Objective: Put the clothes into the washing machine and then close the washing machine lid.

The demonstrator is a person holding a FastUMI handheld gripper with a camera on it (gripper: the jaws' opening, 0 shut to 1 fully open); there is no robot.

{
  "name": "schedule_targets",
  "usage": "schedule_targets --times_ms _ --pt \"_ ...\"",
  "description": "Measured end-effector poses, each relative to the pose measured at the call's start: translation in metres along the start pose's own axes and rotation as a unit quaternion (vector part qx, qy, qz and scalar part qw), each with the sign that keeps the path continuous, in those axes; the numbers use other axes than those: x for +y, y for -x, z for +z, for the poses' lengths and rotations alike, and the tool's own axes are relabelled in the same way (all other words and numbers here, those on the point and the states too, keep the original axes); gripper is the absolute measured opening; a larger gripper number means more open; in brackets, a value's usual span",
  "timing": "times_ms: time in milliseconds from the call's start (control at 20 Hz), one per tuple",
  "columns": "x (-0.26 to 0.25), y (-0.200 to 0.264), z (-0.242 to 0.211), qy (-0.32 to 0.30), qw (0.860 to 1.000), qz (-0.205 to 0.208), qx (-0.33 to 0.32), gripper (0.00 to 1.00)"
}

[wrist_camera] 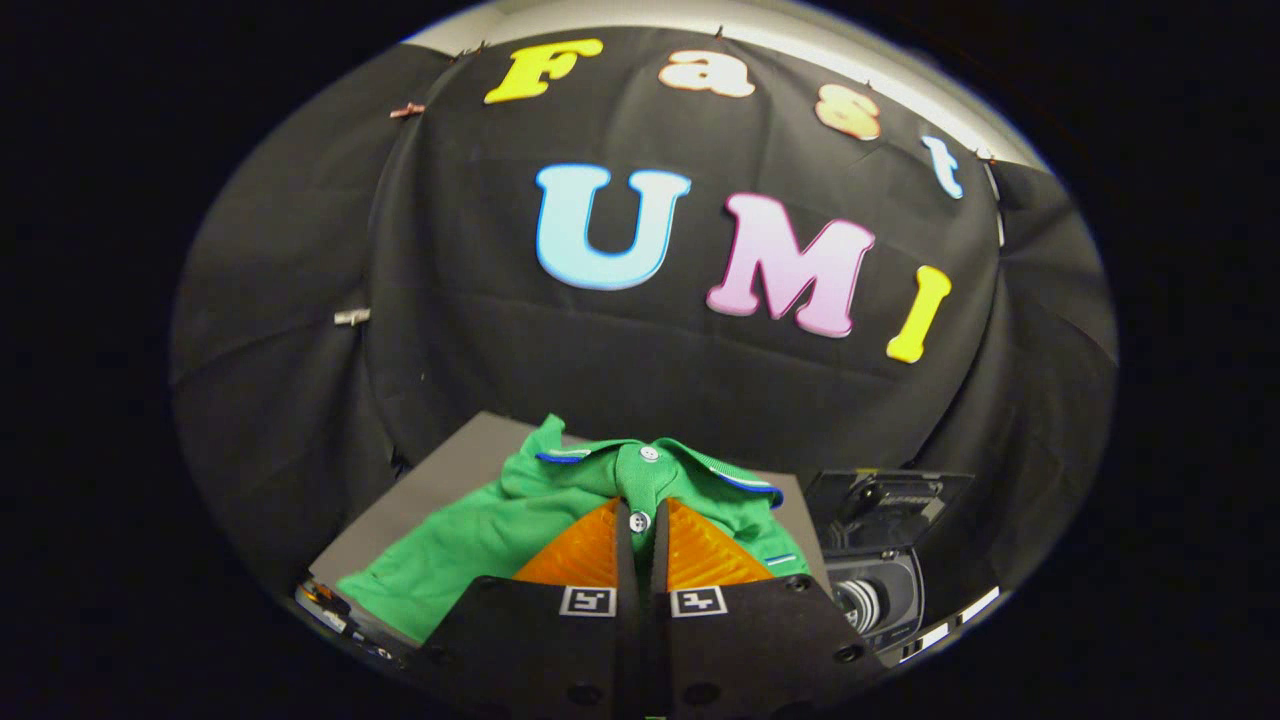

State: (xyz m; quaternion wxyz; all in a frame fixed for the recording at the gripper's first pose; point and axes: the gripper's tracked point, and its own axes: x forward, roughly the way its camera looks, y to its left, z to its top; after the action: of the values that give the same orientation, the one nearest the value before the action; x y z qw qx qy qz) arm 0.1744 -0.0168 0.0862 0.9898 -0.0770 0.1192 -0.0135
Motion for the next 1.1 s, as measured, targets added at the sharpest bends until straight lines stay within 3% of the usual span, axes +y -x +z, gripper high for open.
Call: schedule_targets --times_ms 300,700,1100 --pt "-0.043 0.022 0.018 -0.014 0.996 -0.06 -0.059 0.05" --pt "-0.077 0.025 0.035 -0.013 0.996 -0.032 -0.087 0.05" --pt "-0.2 0.024 0.047 -0.027 0.995 -0.041 -0.092 0.05"
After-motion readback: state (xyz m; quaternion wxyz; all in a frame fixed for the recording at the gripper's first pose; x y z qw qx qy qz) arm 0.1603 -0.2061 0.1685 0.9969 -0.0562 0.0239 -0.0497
